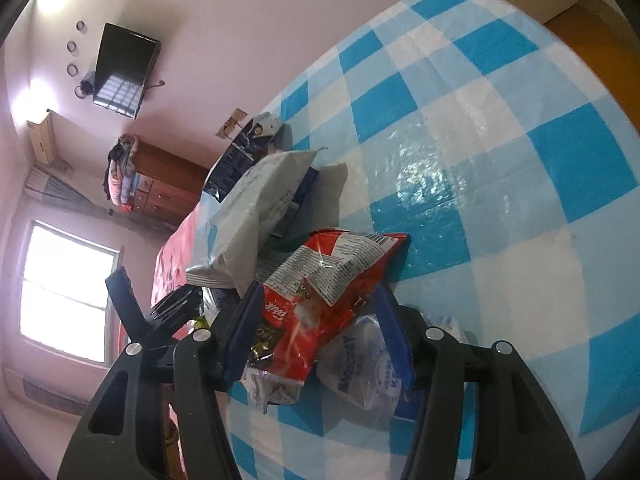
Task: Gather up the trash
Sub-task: 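Lower the left tool onto the gold snack bar wrapper and close it, then lift the gold wrapper with the left tool while the right tool grasps the red chip bag, then carry both wrappers over the orange bucket and open both tools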
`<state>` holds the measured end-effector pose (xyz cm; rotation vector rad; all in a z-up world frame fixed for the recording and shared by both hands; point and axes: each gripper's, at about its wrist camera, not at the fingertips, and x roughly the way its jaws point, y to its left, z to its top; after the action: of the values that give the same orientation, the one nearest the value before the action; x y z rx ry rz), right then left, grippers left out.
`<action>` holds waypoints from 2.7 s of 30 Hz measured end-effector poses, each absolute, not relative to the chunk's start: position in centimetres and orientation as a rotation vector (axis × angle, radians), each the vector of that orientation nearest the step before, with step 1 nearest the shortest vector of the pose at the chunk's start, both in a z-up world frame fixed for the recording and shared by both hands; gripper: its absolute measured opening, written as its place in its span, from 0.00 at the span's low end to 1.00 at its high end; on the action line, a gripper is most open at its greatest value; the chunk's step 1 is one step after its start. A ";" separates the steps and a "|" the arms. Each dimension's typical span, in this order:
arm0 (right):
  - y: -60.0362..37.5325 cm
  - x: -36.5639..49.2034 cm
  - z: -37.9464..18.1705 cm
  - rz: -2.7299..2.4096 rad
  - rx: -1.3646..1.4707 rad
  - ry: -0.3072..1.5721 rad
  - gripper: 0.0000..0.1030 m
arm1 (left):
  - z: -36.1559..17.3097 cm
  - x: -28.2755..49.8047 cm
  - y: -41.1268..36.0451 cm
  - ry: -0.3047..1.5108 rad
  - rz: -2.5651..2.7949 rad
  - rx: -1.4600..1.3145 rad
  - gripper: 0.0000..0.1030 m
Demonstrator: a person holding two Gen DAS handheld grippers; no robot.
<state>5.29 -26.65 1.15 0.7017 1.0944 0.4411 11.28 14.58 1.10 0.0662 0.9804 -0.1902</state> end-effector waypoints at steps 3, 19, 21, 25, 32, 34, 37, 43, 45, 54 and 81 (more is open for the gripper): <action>-26.4 5.7 0.6 0.438 0.709 1.105 0.56 | 1.1 11.1 14.6 0.975 -0.164 0.081 0.42; -25.0 4.5 0.3 0.371 0.593 1.010 0.41 | 1.2 6.6 12.3 0.953 -0.206 -0.030 0.33; -24.4 4.2 0.6 0.377 0.564 0.997 0.38 | 1.2 5.8 12.0 0.955 -0.217 -0.050 0.33; -23.7 3.1 1.0 0.398 0.524 0.972 0.25 | 1.1 4.4 11.7 0.952 -0.221 -0.088 0.32; -23.8 1.3 1.0 0.420 0.547 0.943 0.23 | 1.2 2.2 12.0 0.932 -0.219 -0.159 0.32; -23.8 0.7 1.1 0.424 0.551 0.937 0.22 | 1.5 1.7 12.3 0.917 -0.224 -0.184 0.32; -23.9 -0.2 1.4 0.427 0.565 0.927 0.21 | 2.1 0.9 12.4 0.899 -0.236 -0.196 0.32; -24.5 -1.9 2.8 0.442 0.603 0.896 0.20 | 3.9 -0.5 13.4 0.845 -0.249 -0.241 0.32; -24.5 -2.4 3.5 0.446 0.601 0.881 0.20 | 4.5 -1.1 13.7 0.828 -0.252 -0.254 0.32; -22.8 -4.0 7.5 0.501 0.585 0.824 0.20 | 7.7 -3.6 14.7 0.752 -0.285 -0.303 0.32; 10.9 -3.4 18.4 1.081 0.200 0.818 0.20 | 17.2 -14.2 37.3 0.489 0.160 -0.486 0.32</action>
<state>-3.45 10.92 18.35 0.2002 0.8176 1.0808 -14.17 37.28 17.17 -0.4864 0.4888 0.1601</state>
